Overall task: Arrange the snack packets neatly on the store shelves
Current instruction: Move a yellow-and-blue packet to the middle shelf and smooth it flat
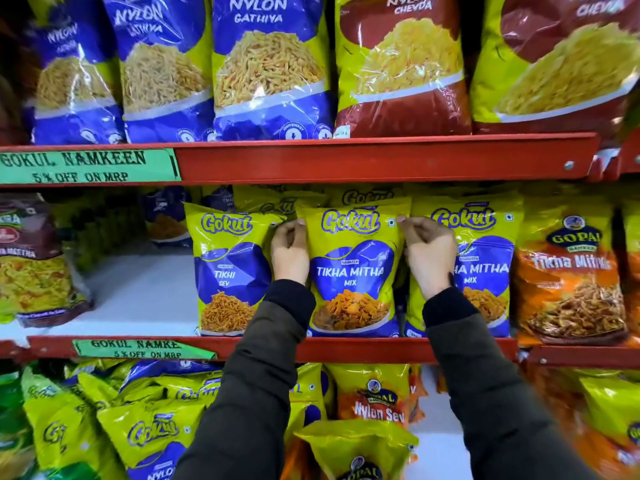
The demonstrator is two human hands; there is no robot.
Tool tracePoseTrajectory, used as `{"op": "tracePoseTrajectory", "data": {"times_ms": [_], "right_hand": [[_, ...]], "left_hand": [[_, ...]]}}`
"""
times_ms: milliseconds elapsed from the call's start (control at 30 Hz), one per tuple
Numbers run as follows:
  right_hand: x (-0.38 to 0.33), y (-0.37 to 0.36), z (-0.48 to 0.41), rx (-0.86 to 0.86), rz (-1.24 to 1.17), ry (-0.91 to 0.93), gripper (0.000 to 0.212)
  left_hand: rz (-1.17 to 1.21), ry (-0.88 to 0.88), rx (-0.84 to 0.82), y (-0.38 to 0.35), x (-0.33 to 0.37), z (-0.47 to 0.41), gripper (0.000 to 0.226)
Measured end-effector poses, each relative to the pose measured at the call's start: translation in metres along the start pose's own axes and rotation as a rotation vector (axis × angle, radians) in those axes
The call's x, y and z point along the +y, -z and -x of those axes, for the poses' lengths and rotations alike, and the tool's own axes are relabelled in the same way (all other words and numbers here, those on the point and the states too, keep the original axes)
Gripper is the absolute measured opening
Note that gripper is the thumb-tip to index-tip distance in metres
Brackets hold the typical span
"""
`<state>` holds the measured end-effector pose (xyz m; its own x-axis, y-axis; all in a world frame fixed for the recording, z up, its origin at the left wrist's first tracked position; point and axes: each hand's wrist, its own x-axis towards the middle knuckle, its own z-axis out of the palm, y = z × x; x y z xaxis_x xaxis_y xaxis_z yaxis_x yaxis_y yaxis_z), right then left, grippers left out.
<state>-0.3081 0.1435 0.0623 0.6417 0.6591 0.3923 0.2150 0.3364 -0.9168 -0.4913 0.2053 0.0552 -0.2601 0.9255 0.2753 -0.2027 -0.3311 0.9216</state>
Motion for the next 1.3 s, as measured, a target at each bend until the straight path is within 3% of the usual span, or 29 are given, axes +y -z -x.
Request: {"op": "tracePoseTrajectory", "data": {"times_ms": [100, 200, 300, 400, 500, 567, 633, 700, 800, 1033, 1300], "right_hand": [[0.002, 0.003, -0.009, 0.001, 0.036, 0.007, 0.022], [0.006, 0.001, -0.014, 0.000, 0.062, 0.020, 0.024], [0.008, -0.004, -0.013, 0.034, 0.094, 0.054, 0.027], [0.002, 0.004, 0.006, 0.130, 0.120, 0.162, 0.028], [0.009, 0.008, 0.044, 0.119, 0.217, 0.532, 0.033], [0.026, 0.002, 0.061, -0.083, 0.394, 0.708, 0.045], [0.044, -0.005, 0.060, -0.199, 0.688, 0.760, 0.056], [0.054, -0.010, 0.054, -0.218, 0.871, 0.704, 0.061], [0.053, -0.012, 0.053, -0.217, 0.943, 0.670, 0.062], [0.032, 0.026, 0.057, -0.132, 0.817, 0.744, 0.060], [0.024, 0.148, 0.002, -0.007, 0.800, 0.657, 0.058]], "left_hand": [[0.017, -0.020, 0.049, -0.004, -0.010, -0.009, 0.005], [-0.007, -0.005, 0.077, -0.013, -0.013, -0.013, 0.026], [-0.033, 0.001, 0.104, -0.020, -0.010, -0.009, 0.010], [-0.140, -0.080, 0.115, -0.008, -0.010, 0.015, 0.035], [-0.406, -0.384, -0.002, 0.005, -0.022, 0.053, 0.052], [-0.733, -0.681, -0.183, 0.011, -0.033, 0.063, 0.059], [-1.009, -0.843, -0.330, 0.012, -0.043, 0.057, 0.061], [-1.080, -0.825, -0.362, 0.013, -0.045, 0.049, 0.061], [-1.131, -0.788, -0.331, 0.013, -0.043, 0.047, 0.062], [-1.105, -0.797, -0.259, -0.002, -0.031, 0.069, 0.062], [-0.944, -0.830, -0.309, -0.119, -0.023, 0.144, 0.060]]}}
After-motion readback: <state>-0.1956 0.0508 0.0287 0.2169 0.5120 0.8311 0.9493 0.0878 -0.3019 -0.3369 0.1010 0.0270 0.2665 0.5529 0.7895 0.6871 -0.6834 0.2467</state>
